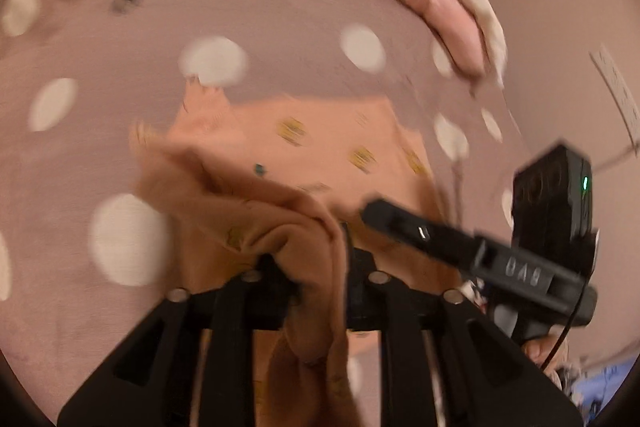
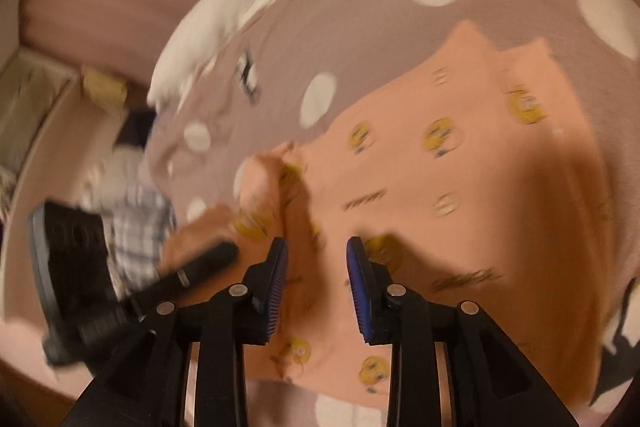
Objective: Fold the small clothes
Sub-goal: 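Fold the held half over the other half and open the left tool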
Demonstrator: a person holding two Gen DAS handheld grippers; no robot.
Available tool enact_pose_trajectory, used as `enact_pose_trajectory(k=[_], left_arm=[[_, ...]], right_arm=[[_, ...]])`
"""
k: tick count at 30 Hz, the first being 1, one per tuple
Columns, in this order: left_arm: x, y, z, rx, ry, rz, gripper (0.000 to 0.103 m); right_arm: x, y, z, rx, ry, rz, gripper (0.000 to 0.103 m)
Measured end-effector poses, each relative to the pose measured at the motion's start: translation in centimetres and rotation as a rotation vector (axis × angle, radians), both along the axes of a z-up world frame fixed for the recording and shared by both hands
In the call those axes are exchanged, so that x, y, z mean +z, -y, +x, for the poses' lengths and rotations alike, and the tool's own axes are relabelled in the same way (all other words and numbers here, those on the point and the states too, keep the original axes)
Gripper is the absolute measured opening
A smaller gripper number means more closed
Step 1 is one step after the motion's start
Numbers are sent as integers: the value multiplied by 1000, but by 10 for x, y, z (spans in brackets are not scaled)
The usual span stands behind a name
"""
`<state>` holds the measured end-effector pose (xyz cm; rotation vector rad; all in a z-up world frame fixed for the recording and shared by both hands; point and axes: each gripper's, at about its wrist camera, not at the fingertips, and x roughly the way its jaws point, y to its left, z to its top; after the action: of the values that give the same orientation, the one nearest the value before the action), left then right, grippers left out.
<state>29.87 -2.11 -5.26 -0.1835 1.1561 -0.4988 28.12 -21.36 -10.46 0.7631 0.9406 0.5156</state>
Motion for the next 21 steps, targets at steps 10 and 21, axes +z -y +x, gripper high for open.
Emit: enact_pose_trajectory(k=[10,21], left_arm=[[-3,5,-7,-24,-22,-62,36],[-16,-93,-57,172,-16,-103,45]], right_arm=[[-3,53,-16,-73,-14,38,38],[-14,8,5,77,-98,-55,49]])
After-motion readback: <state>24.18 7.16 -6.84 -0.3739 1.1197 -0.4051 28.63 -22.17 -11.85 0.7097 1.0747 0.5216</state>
